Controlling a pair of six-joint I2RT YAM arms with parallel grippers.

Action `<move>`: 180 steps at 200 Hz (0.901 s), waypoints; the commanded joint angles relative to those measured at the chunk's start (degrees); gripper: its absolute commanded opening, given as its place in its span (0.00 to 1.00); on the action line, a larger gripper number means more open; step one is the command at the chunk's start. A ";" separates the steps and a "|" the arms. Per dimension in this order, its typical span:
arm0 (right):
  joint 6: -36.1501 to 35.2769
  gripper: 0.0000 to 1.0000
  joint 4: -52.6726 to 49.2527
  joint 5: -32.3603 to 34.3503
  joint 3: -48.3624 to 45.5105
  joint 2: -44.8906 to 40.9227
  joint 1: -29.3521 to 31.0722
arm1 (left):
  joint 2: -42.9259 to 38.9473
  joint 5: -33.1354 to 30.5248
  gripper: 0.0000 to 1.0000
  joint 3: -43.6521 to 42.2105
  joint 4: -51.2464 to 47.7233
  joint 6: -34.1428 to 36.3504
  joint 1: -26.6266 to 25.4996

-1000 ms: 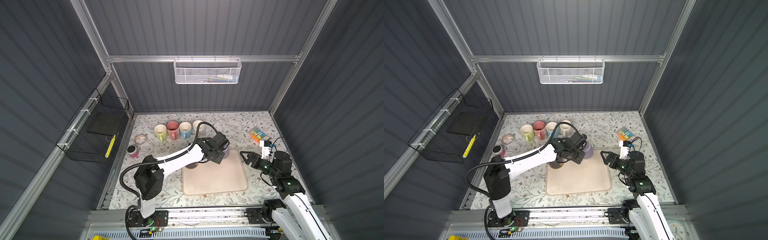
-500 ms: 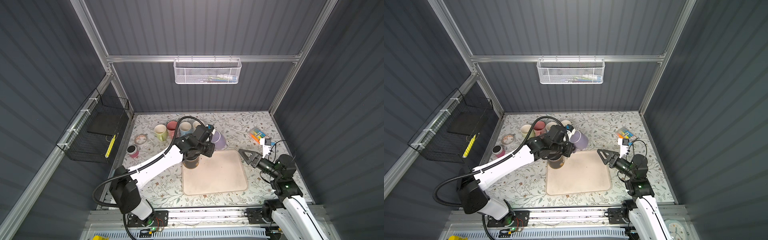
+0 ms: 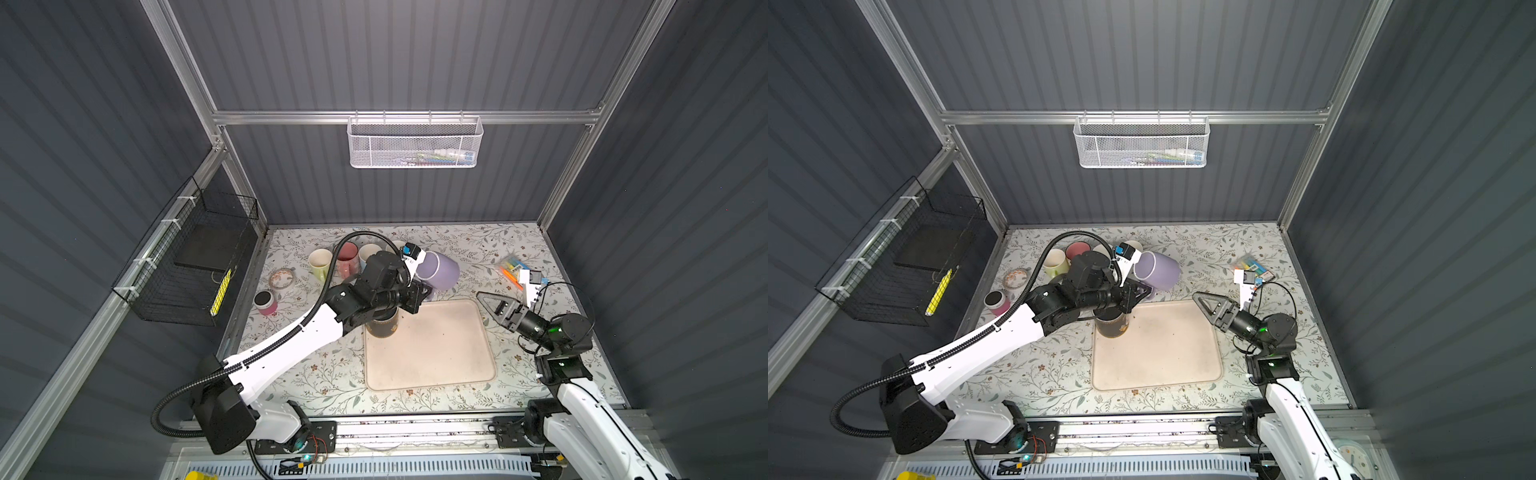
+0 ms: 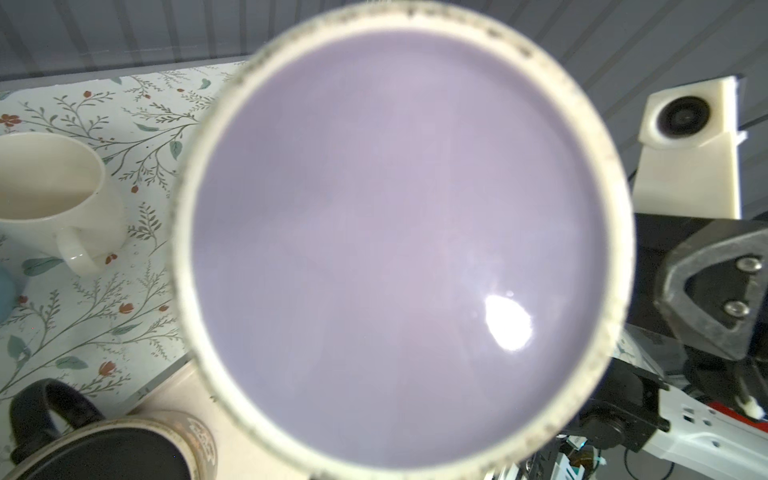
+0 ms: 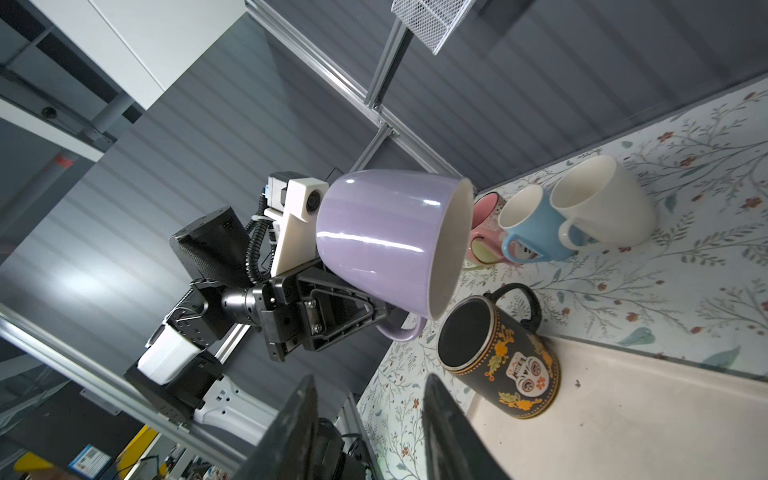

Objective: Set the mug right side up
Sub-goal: 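Raise the lavender mug with the left gripper while the right gripper approaches it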

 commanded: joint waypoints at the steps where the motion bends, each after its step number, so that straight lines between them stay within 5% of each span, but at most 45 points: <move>1: 3.77 0.42 10.64 -3.17 0.25 1.73 1.00 | -2.92 4.75 0.00 -0.18 11.26 -1.29 0.76; 45: 2.40 0.54 10.53 -3.10 2.78 4.14 4.09 | -4.11 8.72 0.00 -1.98 18.33 -4.08 1.75; 180: 0.33 0.53 12.90 -3.43 10.11 9.69 9.31 | -1.55 22.70 0.00 -6.69 41.51 -14.98 3.03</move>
